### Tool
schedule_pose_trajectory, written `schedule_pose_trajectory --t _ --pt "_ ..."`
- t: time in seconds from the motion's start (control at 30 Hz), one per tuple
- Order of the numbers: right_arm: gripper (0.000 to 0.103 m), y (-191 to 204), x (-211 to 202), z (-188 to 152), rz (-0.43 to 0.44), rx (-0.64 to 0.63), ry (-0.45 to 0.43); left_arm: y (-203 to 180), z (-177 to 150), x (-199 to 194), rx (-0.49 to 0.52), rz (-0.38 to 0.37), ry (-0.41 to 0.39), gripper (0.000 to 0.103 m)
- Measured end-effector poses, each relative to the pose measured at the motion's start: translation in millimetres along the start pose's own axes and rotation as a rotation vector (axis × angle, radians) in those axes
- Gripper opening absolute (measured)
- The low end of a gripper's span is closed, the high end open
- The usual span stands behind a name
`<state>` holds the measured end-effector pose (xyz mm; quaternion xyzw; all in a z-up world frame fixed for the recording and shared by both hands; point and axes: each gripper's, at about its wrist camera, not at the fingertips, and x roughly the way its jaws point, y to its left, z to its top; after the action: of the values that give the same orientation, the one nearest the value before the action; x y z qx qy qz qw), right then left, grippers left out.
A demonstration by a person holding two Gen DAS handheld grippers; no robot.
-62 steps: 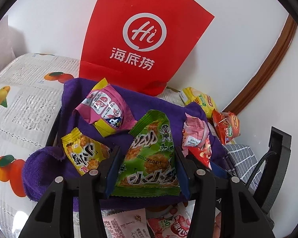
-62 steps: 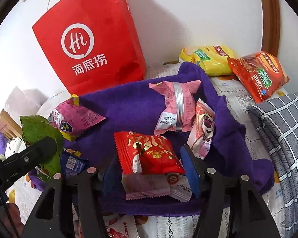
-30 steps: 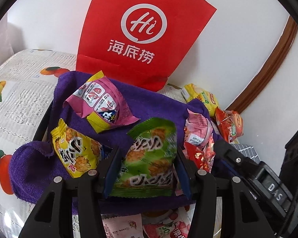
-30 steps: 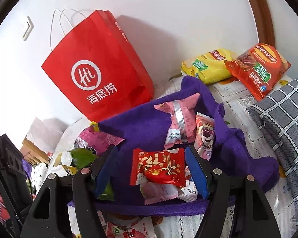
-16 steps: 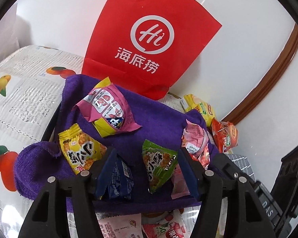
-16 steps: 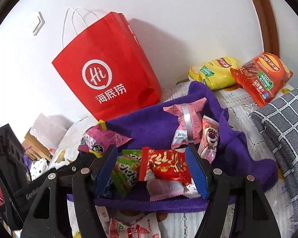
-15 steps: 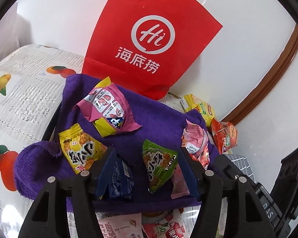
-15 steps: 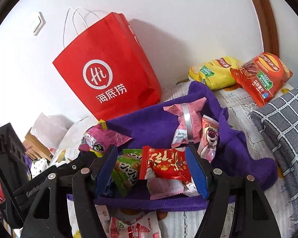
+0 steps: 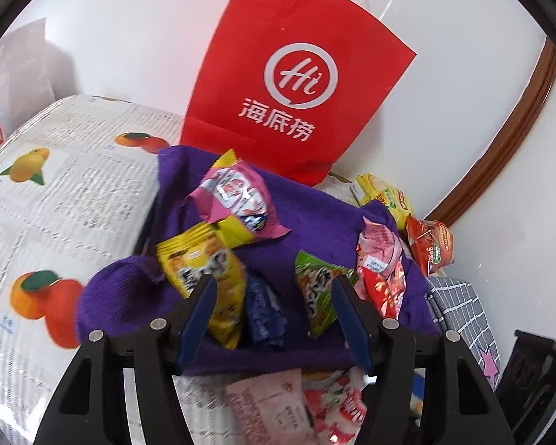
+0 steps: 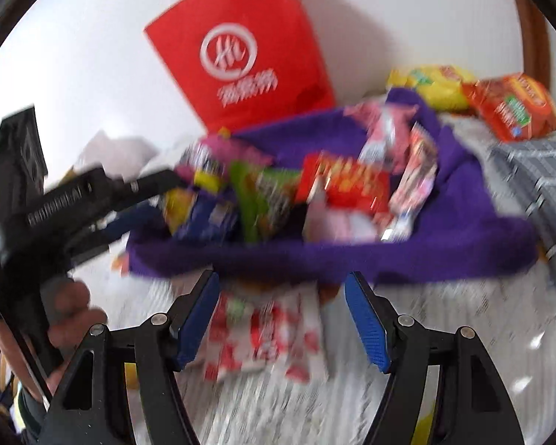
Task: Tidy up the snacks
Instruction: 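Move the left gripper to the small pink sachet while the right moves to the pink-white fruit bag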
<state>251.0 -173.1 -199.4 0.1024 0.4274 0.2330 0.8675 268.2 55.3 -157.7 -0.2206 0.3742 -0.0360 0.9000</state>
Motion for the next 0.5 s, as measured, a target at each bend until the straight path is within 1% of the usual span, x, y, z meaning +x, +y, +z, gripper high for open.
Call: schedule_pose_trajectory --t 0.03,0.07,0.13,0.2,0.33,0.4,0.5 --pt "0.077 1.4 1.9 -3.6 0.003 -0.004 0.014 2.9 -2.0 -2.4 -0.003 0.002 0.002 0.062" --pt "0.078 3.2 6.6 -8.1 -0.005 -0.011 0.045 5.8 -4.4 -4.4 -0.008 0.003 0.006 0.062" --pt "0.082 6.4 13.5 -12.4 -0.032 -0.031 0.074 11.0 -9.4 -7.7 -0.014 -0.002 0.015 0.062" --pt "0.09 12.4 16.3 -13.6 -0.03 -0.05 0.074 14.3 -15.1 -13.0 -0.004 0.008 0.02 0.062" --pt "0.099 21.4 21.6 -16.1 -0.045 -0.099 0.09 19.0 -24.2 -21.2 0.018 0.043 0.017 0.062" --pt "0.099 27.8 24.8 -18.7 -0.073 -0.137 0.101 22.6 -25.5 -21.8 0.009 0.045 0.024 0.062" --pt "0.1 32.4 28.5 -18.5 -0.104 -0.159 0.104 23.9 -23.9 -19.2 0.001 0.049 0.029 0.062"
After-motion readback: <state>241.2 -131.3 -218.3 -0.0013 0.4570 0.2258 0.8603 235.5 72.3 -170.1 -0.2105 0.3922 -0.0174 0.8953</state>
